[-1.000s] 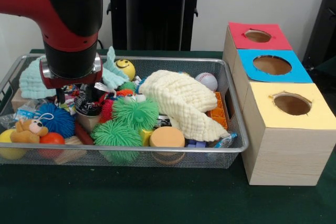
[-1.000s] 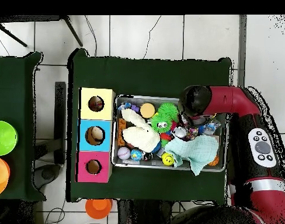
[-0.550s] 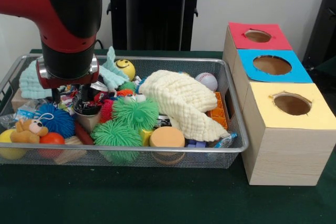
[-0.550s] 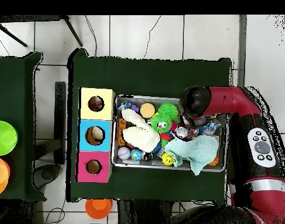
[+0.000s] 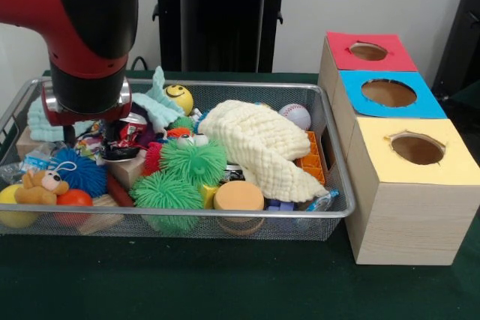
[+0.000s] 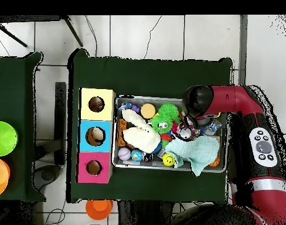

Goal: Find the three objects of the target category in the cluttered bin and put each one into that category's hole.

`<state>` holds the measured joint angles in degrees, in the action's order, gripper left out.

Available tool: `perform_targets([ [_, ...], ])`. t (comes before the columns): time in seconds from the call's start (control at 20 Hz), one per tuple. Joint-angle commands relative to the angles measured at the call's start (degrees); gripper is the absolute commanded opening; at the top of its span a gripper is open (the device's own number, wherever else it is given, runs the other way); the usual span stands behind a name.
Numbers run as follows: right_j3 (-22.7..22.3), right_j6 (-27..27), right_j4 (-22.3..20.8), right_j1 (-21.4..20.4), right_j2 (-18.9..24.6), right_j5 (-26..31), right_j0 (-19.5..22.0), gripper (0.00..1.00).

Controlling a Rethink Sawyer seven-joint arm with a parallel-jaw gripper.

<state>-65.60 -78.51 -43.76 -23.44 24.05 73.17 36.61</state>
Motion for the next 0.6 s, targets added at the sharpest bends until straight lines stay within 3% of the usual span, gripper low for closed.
perform_targets([
  [0.05,3.0,24.2,-5.0,3.9,0.3,6.3,0.6,1.00],
  [0.6,0.5,23.0,-2.8,3.7,-0.1,4.9,0.8,1.00],
])
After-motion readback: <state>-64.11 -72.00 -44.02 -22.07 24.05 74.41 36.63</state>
